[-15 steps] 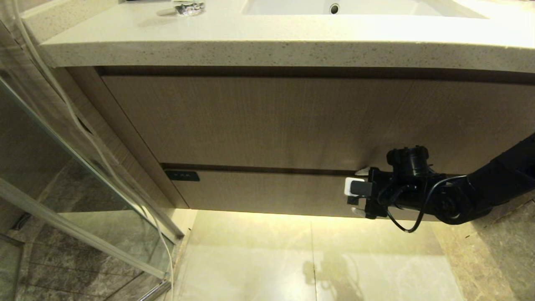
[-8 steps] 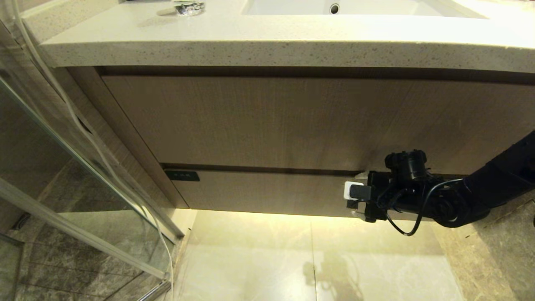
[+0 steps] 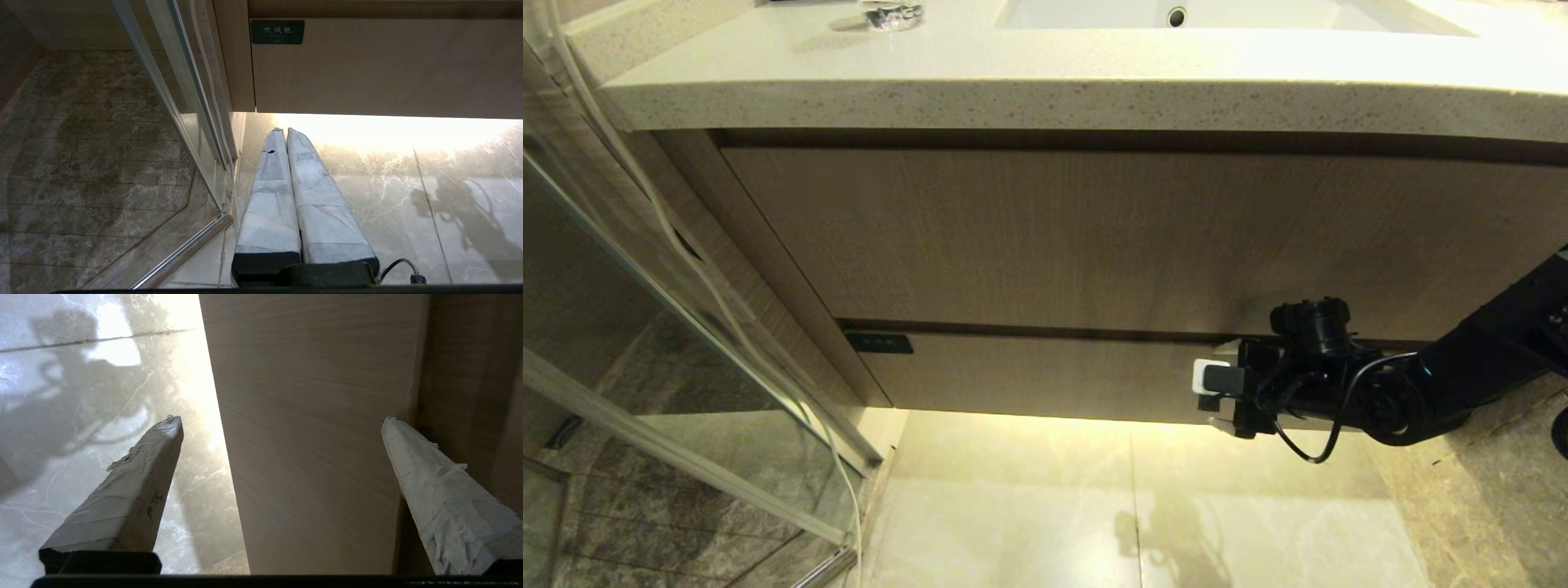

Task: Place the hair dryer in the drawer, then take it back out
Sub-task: Pull open the drawer

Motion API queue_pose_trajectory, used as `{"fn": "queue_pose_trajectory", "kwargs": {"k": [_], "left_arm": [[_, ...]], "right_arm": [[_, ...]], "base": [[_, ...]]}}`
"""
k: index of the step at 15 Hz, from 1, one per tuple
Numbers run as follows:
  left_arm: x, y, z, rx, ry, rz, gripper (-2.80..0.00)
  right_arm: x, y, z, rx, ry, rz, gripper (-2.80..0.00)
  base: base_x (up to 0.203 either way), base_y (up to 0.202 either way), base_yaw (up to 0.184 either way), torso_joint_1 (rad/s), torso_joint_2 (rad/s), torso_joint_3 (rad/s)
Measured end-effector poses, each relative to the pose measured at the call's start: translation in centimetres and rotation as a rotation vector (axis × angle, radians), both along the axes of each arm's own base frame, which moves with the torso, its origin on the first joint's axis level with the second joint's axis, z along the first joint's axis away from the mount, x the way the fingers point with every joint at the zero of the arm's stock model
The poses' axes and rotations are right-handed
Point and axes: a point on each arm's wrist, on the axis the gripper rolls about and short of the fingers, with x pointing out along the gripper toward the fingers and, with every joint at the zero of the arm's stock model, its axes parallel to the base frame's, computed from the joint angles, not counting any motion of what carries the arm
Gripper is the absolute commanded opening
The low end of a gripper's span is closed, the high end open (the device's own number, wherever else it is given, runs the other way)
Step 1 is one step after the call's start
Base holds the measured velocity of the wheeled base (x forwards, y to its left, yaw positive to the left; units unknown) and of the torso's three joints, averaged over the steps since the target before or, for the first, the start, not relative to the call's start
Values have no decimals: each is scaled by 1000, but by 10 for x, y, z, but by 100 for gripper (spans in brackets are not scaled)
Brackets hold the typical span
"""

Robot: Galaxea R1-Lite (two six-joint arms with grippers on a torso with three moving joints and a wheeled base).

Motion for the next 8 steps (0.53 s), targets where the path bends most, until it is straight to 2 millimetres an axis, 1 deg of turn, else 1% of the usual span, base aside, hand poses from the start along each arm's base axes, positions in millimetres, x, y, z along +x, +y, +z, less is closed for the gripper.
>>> {"fn": "queue_pose_trajectory", "kwargs": {"k": [4,6,8], "left_arm": [[0,0,0,0,0,0,-280],[0,0,0,0,0,0,-280],[0,0,0,0,0,0,-280]], "right_arm": [[-22,-5,7,3,15,1,0],[-27,-6,10,5,14,0,0],[-27,-6,12,30,13,-15,0]], "base": [[0,0,0,0,0,0],[0,0,0,0,0,0],[0,0,0,0,0,0]]}}
